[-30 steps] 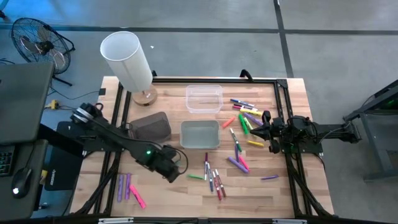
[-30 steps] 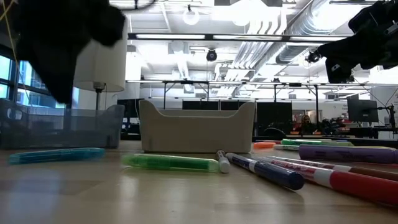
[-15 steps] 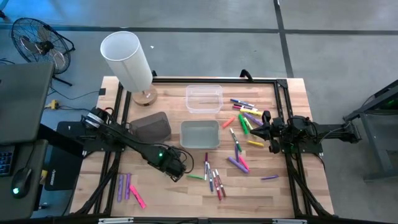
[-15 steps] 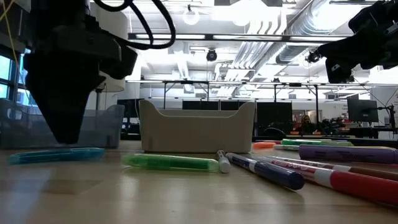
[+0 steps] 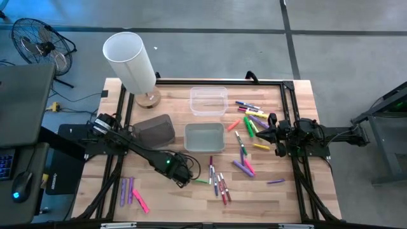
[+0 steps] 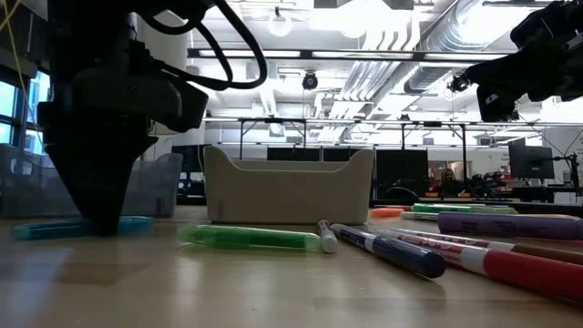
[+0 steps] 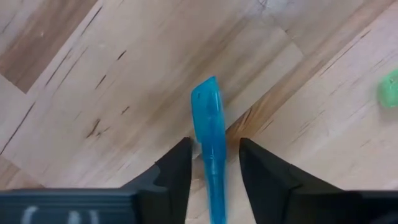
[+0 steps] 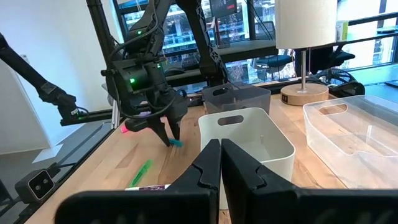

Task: Pick & Place Markers
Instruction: Put the blue pen into the black bin

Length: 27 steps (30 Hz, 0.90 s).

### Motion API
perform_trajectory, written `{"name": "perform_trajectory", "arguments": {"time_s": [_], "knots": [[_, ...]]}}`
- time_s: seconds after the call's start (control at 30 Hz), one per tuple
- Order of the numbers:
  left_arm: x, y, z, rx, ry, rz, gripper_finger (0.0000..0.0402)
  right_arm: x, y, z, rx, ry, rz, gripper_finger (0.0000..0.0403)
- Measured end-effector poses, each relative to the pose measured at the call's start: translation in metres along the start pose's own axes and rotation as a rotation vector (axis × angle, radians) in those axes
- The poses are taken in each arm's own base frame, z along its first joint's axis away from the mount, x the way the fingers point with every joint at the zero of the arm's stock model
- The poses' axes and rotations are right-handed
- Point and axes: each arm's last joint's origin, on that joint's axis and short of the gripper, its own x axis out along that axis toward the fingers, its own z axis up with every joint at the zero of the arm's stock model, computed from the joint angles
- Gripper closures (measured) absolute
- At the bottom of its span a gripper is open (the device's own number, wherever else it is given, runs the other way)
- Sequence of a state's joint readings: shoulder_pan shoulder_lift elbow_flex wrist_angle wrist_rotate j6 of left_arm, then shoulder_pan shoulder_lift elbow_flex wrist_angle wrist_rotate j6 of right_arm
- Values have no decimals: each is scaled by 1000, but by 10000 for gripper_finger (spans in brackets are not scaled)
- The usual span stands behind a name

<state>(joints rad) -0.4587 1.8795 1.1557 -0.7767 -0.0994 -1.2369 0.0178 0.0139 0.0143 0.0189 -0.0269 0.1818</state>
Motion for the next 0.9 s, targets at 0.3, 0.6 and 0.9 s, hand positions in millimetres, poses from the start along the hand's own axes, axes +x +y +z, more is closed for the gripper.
{"name": "perform_trajectory", "arguments": {"time_s": [0.3,0.6,0.9], "knots": [[-5,-3,1,11,49,-4,373,0,0,0,0,0,0,400],[-82,-15,21,144,58,87,373,0,0,0,0,-1,0,400],[-154,23,48,375,-44,259,373,0,0,0,0,0,0,400]]}}
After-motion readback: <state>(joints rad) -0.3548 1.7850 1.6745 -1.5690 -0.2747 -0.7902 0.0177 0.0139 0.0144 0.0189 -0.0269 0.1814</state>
